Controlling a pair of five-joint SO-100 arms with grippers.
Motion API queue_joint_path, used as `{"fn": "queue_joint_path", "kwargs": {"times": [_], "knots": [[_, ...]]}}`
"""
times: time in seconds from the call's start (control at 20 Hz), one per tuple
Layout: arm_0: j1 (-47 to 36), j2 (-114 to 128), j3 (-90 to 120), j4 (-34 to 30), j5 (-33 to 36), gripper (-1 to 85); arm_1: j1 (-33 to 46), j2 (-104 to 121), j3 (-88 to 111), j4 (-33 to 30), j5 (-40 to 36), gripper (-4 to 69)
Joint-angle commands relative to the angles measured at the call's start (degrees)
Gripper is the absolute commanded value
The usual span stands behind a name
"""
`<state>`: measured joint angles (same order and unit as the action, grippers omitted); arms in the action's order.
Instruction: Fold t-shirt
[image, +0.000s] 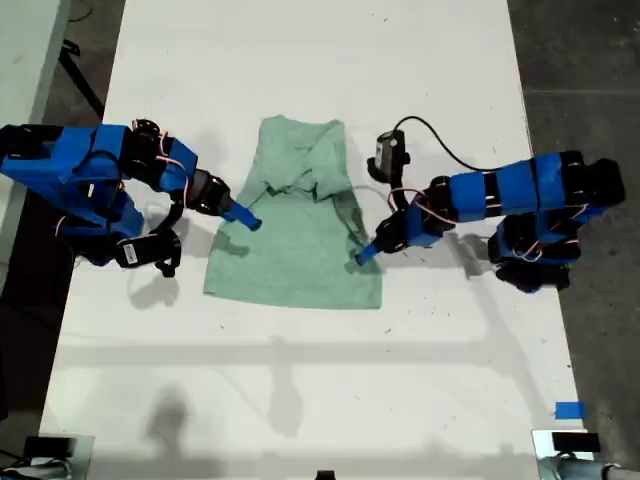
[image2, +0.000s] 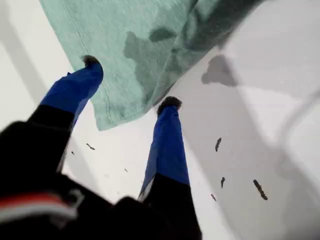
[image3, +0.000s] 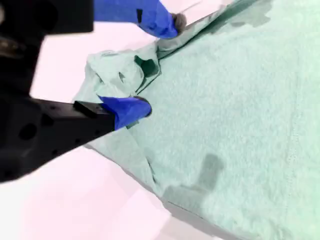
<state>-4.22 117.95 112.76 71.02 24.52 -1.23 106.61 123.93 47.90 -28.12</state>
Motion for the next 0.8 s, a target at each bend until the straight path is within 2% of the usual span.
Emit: {"fn": "queue_joint_path", "kwargs": {"times": [0.0,0.3,0.35,0.45,0.55,0.65,0.75], "knots": [[0.62,0.35,-0.35,-1.23,-0.7,25.5,-0.44,-1.23,0.62,-5.98,0.97,27.4],[0.18,0.35,0.26,-1.32,-0.7,25.0,0.44,-4.13,6.68,-12.13,3.52,20.8],[0.18,0.35,0.26,-1.41,-0.7,25.0,0.44,-4.57,6.94,-12.57,3.87,17.8],[0.0,0.35,0.26,-1.49,-0.7,24.9,0.26,-5.45,6.94,-13.18,4.39,4.9],[-0.09,0.35,0.26,-1.49,-0.7,24.8,-0.09,-4.92,6.77,-13.1,4.39,-1.1],[-0.09,0.35,0.26,-1.58,-0.7,24.7,-0.62,-3.87,4.57,-8.7,5.01,-1.3],[0.09,0.35,0.35,-1.85,-0.7,24.6,-1.49,-3.16,-0.26,-0.7,5.54,-1.5]]}}
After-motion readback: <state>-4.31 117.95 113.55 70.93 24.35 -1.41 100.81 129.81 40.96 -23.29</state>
